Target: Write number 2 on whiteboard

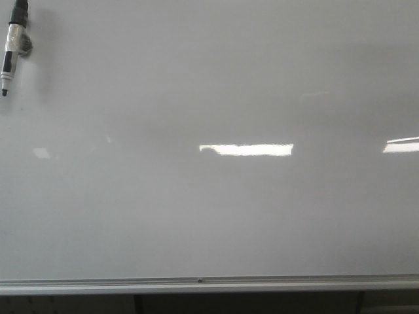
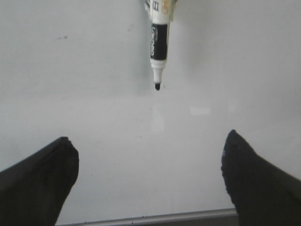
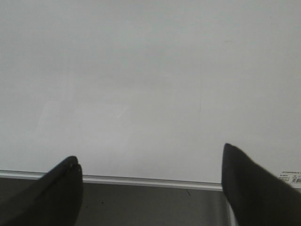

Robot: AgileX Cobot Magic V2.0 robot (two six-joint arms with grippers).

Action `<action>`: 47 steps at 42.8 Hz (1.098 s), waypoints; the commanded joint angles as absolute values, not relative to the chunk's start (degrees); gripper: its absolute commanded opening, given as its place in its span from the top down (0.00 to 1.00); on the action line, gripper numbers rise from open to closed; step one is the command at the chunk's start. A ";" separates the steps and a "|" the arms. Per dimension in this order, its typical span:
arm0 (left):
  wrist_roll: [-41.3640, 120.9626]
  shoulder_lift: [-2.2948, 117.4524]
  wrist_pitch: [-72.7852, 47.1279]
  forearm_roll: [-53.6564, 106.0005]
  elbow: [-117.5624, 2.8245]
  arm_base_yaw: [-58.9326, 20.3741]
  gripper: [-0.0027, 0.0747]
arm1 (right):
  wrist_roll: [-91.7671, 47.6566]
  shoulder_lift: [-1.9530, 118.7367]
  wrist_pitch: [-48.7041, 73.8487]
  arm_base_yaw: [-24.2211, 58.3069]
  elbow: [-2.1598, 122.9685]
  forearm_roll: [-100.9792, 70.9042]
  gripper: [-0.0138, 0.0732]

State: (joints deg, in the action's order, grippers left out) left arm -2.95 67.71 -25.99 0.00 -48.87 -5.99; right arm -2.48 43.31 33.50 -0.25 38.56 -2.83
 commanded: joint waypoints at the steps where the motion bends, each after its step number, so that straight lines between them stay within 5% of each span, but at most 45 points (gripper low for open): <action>1: -3.85 70.38 -18.29 0.00 -52.43 -5.83 0.19 | -3.25 43.52 29.20 -0.32 40.18 -2.24 0.13; 28: -3.64 86.67 -7.33 0.00 -59.55 -5.83 0.20 | -3.25 43.52 29.15 -0.32 40.18 -2.24 0.13; 47: -3.64 89.90 -3.43 0.00 -60.67 -5.83 0.57 | -3.25 43.52 29.14 -0.32 40.18 -2.24 0.13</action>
State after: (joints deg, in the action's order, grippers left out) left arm -3.30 90.91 -9.72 0.00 -58.51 -5.59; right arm -2.53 43.31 33.36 -0.25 38.56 -2.83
